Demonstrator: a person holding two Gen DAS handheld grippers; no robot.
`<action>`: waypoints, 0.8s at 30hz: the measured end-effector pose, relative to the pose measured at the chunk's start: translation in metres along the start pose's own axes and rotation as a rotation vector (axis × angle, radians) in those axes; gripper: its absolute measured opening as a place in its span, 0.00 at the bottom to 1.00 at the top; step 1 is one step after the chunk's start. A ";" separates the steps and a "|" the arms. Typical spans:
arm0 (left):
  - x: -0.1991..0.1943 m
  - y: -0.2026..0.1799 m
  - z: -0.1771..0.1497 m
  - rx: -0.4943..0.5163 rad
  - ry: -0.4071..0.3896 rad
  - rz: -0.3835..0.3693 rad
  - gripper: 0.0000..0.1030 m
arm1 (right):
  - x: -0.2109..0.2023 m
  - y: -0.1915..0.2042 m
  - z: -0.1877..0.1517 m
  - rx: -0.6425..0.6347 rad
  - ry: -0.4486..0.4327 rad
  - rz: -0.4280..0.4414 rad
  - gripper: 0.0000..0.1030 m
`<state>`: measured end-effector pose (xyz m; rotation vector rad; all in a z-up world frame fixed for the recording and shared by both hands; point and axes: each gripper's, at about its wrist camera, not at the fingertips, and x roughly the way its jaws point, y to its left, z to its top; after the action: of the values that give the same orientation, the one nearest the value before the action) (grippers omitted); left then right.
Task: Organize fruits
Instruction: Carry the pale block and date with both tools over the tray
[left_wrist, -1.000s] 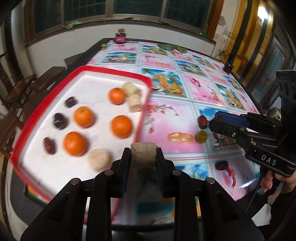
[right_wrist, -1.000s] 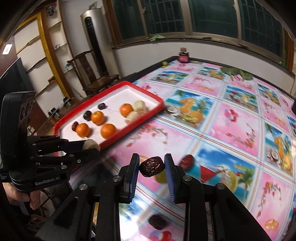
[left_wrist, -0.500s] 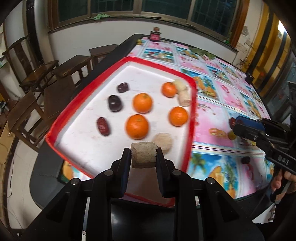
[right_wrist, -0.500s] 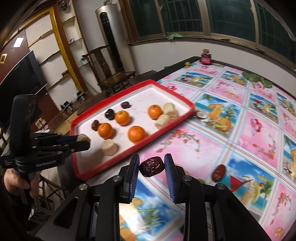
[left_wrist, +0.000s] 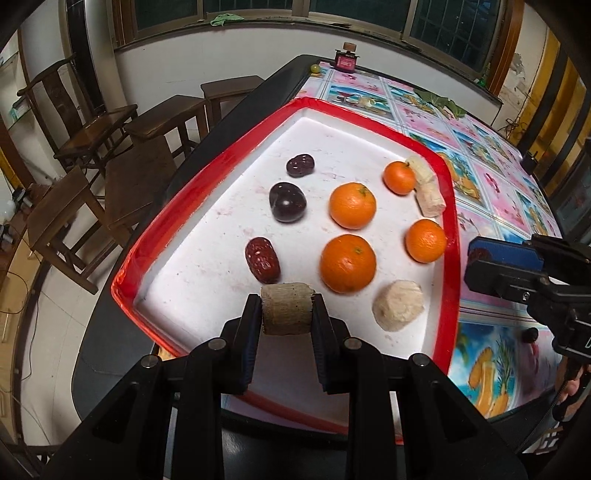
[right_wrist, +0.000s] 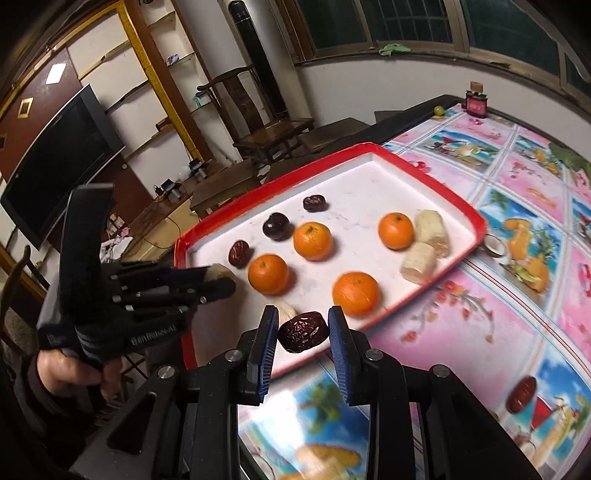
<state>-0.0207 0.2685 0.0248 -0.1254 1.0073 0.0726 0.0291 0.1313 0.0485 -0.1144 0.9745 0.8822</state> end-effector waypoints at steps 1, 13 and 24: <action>0.002 0.001 0.001 0.000 0.000 0.005 0.23 | 0.004 0.000 0.003 0.006 0.004 0.013 0.27; 0.012 0.009 0.013 0.009 -0.007 0.012 0.23 | 0.045 0.000 0.018 0.026 0.055 0.029 0.27; 0.021 0.013 0.027 0.009 -0.014 0.039 0.23 | 0.062 -0.004 0.027 -0.039 0.051 -0.111 0.27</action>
<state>0.0115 0.2848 0.0199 -0.0971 0.9965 0.1044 0.0659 0.1781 0.0161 -0.2230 0.9889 0.7992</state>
